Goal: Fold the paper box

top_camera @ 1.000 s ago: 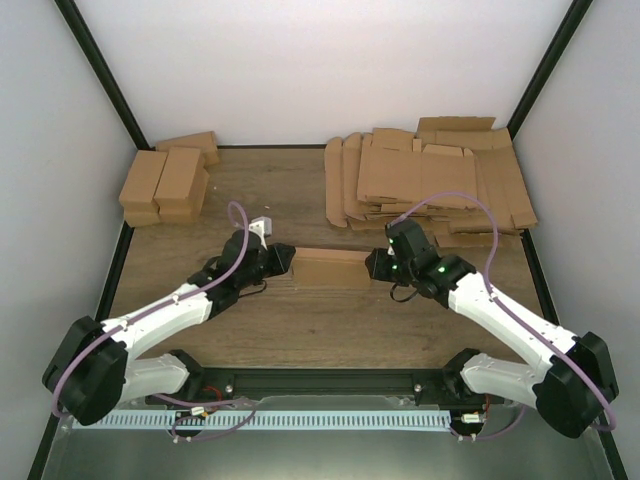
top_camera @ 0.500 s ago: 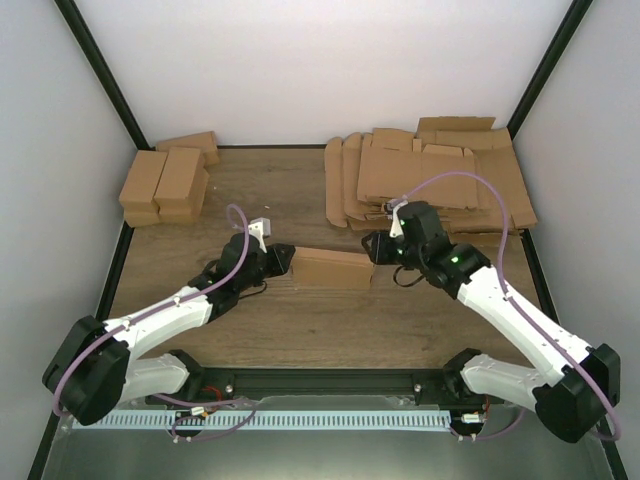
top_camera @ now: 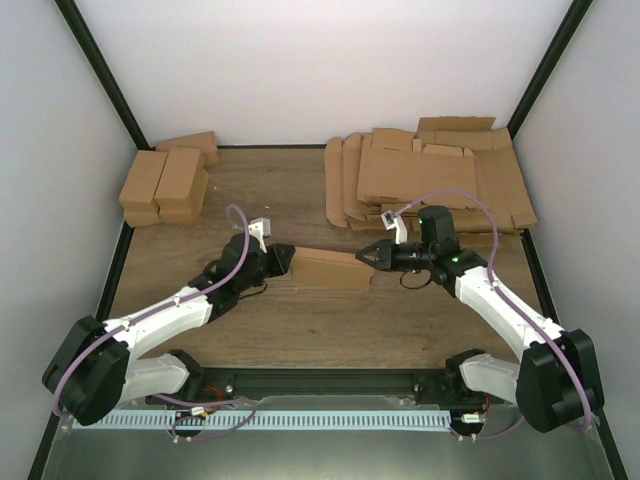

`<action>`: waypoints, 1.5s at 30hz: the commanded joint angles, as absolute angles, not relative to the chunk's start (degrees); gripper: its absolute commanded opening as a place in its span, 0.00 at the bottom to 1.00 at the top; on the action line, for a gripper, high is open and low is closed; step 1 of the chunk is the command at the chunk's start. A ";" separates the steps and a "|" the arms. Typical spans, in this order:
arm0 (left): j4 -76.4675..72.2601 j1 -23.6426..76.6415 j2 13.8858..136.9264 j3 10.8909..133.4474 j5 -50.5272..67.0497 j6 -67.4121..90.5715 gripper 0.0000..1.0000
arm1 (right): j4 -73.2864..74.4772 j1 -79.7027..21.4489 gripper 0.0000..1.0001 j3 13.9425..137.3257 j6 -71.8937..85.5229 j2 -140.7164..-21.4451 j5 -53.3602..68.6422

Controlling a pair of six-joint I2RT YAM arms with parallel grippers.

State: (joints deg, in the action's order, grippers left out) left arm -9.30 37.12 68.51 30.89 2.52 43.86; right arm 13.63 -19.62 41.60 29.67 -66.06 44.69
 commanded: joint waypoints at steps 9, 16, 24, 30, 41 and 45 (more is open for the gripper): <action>-1.56 37.44 70.24 28.89 1.80 42.73 0.15 | -0.83 -15.30 0.01 36.59 32.45 -69.65 58.55; -1.32 37.53 70.25 29.16 1.67 42.65 0.15 | -2.39 -14.56 0.01 35.03 32.43 -72.80 58.57; -0.95 37.53 70.14 29.62 1.76 42.42 0.15 | -8.81 -11.70 0.01 29.11 33.94 -76.86 61.08; 4.92 37.42 68.60 34.88 1.39 40.28 0.31 | -5.56 -11.60 0.01 30.24 32.71 -77.03 59.14; 5.35 33.23 65.58 42.68 16.26 37.92 0.04 | -2.53 -11.60 0.01 31.97 30.96 -77.07 57.33; 0.02 32.84 67.00 38.92 19.42 39.70 0.04 | -2.19 -11.59 0.01 32.23 30.69 -77.09 57.22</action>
